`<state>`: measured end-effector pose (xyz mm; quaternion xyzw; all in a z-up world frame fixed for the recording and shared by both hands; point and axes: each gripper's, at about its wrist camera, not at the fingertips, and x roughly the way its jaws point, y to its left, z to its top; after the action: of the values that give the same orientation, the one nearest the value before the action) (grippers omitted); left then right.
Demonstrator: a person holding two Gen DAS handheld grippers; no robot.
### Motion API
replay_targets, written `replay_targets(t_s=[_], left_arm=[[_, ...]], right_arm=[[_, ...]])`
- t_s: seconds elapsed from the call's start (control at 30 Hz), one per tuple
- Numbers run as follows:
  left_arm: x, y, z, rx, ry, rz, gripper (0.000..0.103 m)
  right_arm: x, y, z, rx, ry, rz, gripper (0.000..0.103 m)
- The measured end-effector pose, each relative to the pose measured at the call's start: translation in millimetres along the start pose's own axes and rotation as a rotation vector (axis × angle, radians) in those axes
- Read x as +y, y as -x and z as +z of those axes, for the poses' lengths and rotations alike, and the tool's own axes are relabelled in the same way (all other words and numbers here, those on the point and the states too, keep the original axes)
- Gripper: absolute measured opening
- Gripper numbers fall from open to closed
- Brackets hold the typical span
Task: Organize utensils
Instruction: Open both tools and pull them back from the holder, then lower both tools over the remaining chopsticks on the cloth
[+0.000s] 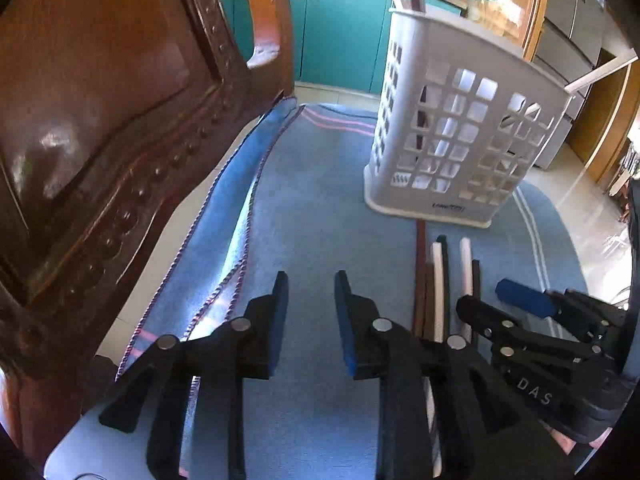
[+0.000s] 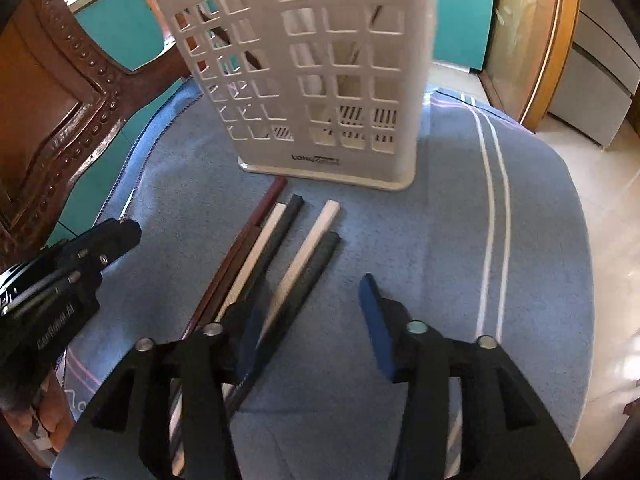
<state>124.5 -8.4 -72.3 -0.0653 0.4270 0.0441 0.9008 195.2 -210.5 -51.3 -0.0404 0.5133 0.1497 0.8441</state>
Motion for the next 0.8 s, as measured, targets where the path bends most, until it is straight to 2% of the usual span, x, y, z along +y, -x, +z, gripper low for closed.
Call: replay_targets(t_s=[0.07,0.1,0.13,0.17,0.2,0.33,0.4,0.57,0.67,0.8], left_arm=[[-0.3,-2.4,0.2,0.014,-0.004,0.003,0.025],[-0.3,-3.1,0.0,0.017,-0.006,0.006,0.025],[-1.1,-4.8,1.4,0.018,-0.008,0.007,0.025],[-1.4,-5.3,0.8,0.02,-0.013,0.006,0.025],[-2.1,-5.5,0.2,0.021,-0.019,0.004,0.025],[-9.9,-5.1,4.9,0.024,-0.04,-0.003,0.025],[-13.1,-5.4,5.5,0.024,-0.047,-0.015,0.025],[-23.8,-5.3,4.5,0.034,-0.068,-0.073,0.03],[-32.6,-9.6,2.9,0.063,-0.083,-0.136,0.032],[-43.2,-14.0,-1.8,0.076,-0.122,-0.136,0.032]], right_arm=[[9.3,-4.7,3.3,-0.01,0.03,-0.038,0.051],[13.4,-6.4,2.9,-0.014,0.038,-0.049,0.047],[16.1,-7.4,3.1,-0.018,0.046,-0.053,0.041],[16.4,-9.0,3.3,-0.018,0.051,-0.056,0.029],[16.3,-9.2,4.1,-0.012,0.051,-0.044,0.023],[2.5,-6.6,5.8,-0.001,-0.009,0.01,0.017],[-3.0,-0.7,5.5,-0.013,-0.026,0.001,0.001],[-23.9,-3.3,9.4,-0.008,-0.082,-0.056,0.001],[-35.7,-4.0,6.3,0.009,-0.118,-0.034,0.001],[-36.7,-3.5,7.4,0.001,-0.133,-0.027,0.008]])
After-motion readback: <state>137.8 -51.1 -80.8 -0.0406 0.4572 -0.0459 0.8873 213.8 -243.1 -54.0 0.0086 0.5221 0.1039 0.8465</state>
